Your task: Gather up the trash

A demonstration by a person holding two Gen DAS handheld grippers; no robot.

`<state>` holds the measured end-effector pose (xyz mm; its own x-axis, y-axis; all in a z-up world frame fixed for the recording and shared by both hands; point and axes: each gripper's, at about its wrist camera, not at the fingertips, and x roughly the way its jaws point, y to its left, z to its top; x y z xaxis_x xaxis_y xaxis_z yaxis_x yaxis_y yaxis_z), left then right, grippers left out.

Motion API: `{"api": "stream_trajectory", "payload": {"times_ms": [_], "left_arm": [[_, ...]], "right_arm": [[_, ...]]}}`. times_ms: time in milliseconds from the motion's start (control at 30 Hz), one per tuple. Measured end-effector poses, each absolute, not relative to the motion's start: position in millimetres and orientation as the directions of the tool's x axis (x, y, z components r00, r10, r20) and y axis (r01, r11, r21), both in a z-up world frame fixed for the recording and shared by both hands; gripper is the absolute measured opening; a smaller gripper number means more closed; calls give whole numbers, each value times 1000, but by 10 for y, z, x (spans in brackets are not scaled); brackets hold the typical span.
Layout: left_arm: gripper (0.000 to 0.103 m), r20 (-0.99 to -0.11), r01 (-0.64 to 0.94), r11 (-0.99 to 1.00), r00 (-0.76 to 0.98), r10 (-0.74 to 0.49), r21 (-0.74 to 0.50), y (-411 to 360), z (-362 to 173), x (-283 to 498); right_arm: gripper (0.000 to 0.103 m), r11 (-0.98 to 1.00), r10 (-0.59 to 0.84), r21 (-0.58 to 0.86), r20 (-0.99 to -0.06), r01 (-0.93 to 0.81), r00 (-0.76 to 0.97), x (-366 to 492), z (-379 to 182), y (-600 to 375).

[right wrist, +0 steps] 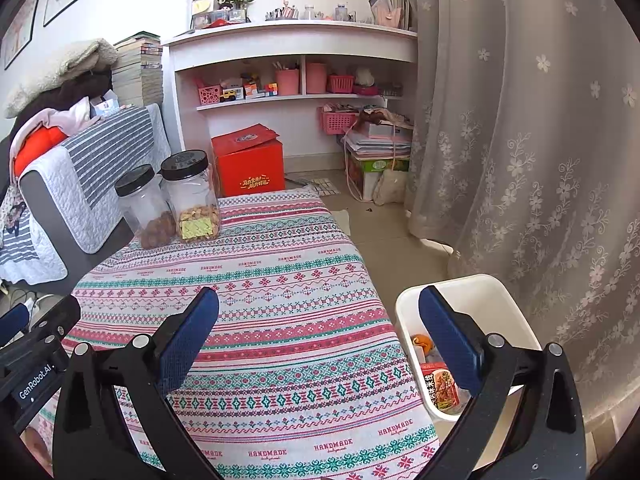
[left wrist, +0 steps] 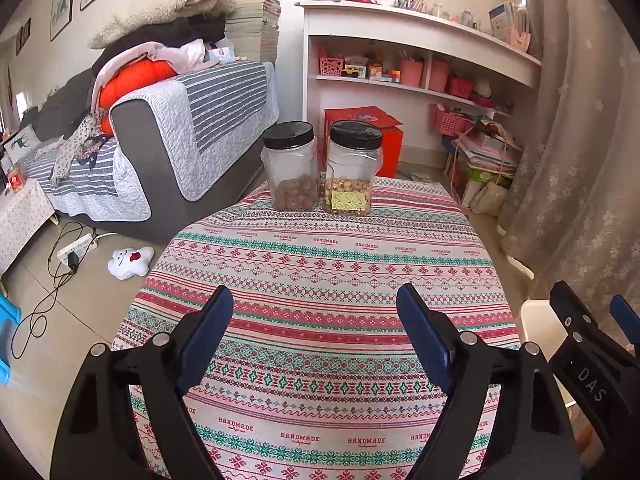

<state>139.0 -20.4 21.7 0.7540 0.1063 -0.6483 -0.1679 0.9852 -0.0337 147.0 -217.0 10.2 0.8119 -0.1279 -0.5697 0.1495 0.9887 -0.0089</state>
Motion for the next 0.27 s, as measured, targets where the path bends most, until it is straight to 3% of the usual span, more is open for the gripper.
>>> {"api": "stream_trajectory", "payload": {"times_ms": [267], "left_arm": [[91, -644, -167, 986, 757, 110, -28, -220, 246, 1373]], "right_arm": [[96, 988, -136, -17, -558, 153, 819, 1449, 113, -2176]]}}
